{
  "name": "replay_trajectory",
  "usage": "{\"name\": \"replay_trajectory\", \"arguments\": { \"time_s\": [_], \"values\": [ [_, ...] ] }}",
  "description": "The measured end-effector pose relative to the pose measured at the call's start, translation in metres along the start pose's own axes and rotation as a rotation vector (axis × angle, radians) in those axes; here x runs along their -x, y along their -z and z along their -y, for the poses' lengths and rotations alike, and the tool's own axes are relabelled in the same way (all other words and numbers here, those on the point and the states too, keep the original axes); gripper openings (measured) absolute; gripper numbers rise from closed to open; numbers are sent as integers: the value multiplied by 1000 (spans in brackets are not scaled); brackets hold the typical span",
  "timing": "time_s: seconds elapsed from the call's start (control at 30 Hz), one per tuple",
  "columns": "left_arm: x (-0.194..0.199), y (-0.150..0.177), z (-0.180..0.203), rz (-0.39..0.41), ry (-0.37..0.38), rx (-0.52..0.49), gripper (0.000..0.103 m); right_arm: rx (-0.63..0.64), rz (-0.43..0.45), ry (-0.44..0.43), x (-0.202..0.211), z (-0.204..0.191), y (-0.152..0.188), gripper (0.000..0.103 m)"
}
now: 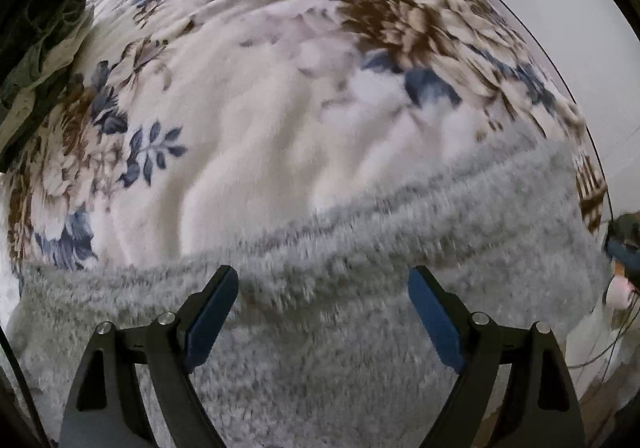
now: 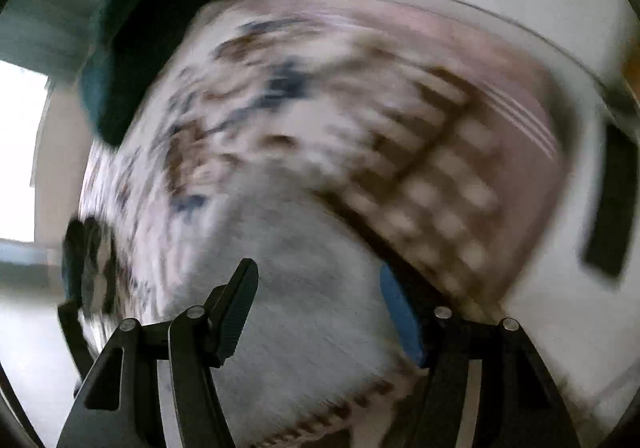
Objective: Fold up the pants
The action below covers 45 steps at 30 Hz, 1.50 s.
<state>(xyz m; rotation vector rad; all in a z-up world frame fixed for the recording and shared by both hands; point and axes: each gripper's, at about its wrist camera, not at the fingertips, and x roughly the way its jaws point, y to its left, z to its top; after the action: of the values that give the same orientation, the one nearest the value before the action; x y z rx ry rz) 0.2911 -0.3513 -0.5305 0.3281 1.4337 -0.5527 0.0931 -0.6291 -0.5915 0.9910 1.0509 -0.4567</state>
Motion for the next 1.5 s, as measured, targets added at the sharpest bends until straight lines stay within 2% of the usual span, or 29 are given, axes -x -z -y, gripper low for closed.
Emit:
{"name": "replay_trajectory", "arguments": {
  "time_s": [0.1,0.17,0.2,0.23,0.27,0.3,0.37,0.57,0.67,0.73,0.77,0.83,0.87,0.9,0.93,0.97,1.0,1.07,1.13,1.2,1.33,1.4,1.47,1.5],
  "values": [
    [-1,-12,2,19,-4,-5,87,122,-90,18,-46,-48,-37,66],
    [2,-14,4,34,1,3,87,169,-192,62,-85,-63,-57,66],
    [4,-14,3,37,6,12,87,174,-236,97,-102,-63,-59,63],
    [5,-14,1,37,10,21,87,175,-269,128,-116,-65,-61,54],
    [5,-14,0,37,15,30,87,187,-284,167,-127,-68,-63,31],
    [6,-13,-1,36,18,35,87,206,-275,190,-128,-69,-62,23],
    [5,-11,-3,32,23,47,87,246,-244,204,-121,-79,-60,13],
    [5,-5,-13,28,31,74,87,374,-57,204,-67,-120,-50,11],
    [5,-5,-16,28,28,85,87,403,-23,218,-65,-134,-51,11],
    [6,-5,-17,32,23,85,87,404,-42,224,-75,-139,-55,11],
    [7,-5,-17,35,19,83,87,397,-73,237,-89,-139,-58,12],
    [8,-4,-17,39,16,80,87,368,-133,236,-107,-127,-64,21],
    [10,-4,-17,42,16,77,87,338,-167,214,-113,-119,-67,26],
    [11,-2,-16,45,19,73,87,305,-173,178,-111,-111,-67,36],
    [13,0,-15,47,26,70,87,279,-158,150,-102,-103,-66,47],
    [15,3,-15,54,39,69,87,263,-128,137,-87,-94,-62,75],
    [16,7,-14,52,56,70,87,245,-96,119,-68,-83,-56,86],
    [15,18,-12,38,77,69,87,173,-59,105,-38,-57,-40,86],
    [8,30,-9,14,85,63,87,49,-63,97,-18,-22,-18,86],
    [-3,42,-7,-22,81,59,87,-103,-74,15,-8,15,10,86],
    [-26,60,-6,-66,29,23,87,-337,-151,-160,-44,63,58,86],
    [-30,63,-6,-69,23,14,87,-382,-170,-265,-71,67,69,86],
    [-30,63,-5,-68,20,0,88,-361,-143,-279,-89,63,73,85],
    [-31,62,-5,-71,20,-3,88,-334,-124,-261,-89,59,73,74]
  ]
}}
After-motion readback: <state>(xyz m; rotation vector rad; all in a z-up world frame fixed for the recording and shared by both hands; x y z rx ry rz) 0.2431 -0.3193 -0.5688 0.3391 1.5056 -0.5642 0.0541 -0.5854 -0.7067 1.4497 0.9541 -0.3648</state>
